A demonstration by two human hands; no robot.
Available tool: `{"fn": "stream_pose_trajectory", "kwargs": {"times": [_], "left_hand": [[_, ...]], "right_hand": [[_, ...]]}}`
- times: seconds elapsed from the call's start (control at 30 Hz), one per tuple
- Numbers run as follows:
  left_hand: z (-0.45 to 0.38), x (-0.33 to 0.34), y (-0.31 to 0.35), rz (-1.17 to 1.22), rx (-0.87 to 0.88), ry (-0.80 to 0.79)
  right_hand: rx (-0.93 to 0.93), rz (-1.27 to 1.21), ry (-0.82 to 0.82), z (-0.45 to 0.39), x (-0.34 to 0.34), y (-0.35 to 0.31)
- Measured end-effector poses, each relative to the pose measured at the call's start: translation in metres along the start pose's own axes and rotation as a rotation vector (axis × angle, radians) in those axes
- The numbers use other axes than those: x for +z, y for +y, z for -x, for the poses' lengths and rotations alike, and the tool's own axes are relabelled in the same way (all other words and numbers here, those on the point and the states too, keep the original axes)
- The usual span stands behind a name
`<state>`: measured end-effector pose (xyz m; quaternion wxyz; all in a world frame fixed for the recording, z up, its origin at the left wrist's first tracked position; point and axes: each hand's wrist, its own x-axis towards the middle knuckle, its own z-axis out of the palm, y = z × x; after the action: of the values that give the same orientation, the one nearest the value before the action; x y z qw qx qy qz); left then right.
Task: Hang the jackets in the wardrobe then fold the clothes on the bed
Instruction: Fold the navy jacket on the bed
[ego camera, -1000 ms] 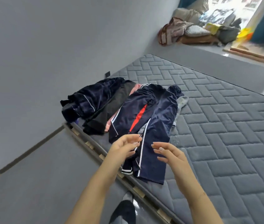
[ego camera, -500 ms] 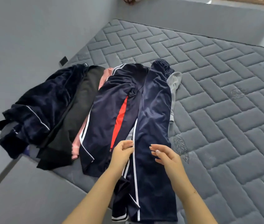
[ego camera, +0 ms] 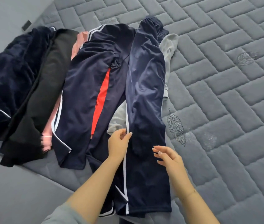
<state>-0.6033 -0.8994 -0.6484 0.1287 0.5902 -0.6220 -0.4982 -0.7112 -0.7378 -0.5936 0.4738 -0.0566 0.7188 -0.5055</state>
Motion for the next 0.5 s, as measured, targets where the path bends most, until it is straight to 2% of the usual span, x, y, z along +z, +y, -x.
{"fn": "stream_pose_trajectory", "kwargs": {"times": [0.2,0.27,0.4,0.5], "left_hand": [[0.07,0.016,0.045,-0.064,0.312,-0.099],[0.095,0.035,0.06,-0.027,0.355,-0.18],[0.149,0.089,0.081,0.201,0.202,-0.475],[0.188,0.138,0.09,0.308,0.068,-0.568]], "right_hand": [[0.074,-0.116,0.067,0.008,-0.039,0.009],[0.106,-0.186,0.092,0.012,-0.059,0.014],[0.173,-0.353,0.094,0.026,-0.115,0.024],[0.175,-0.488,0.084,0.042,-0.17,0.028]]}}
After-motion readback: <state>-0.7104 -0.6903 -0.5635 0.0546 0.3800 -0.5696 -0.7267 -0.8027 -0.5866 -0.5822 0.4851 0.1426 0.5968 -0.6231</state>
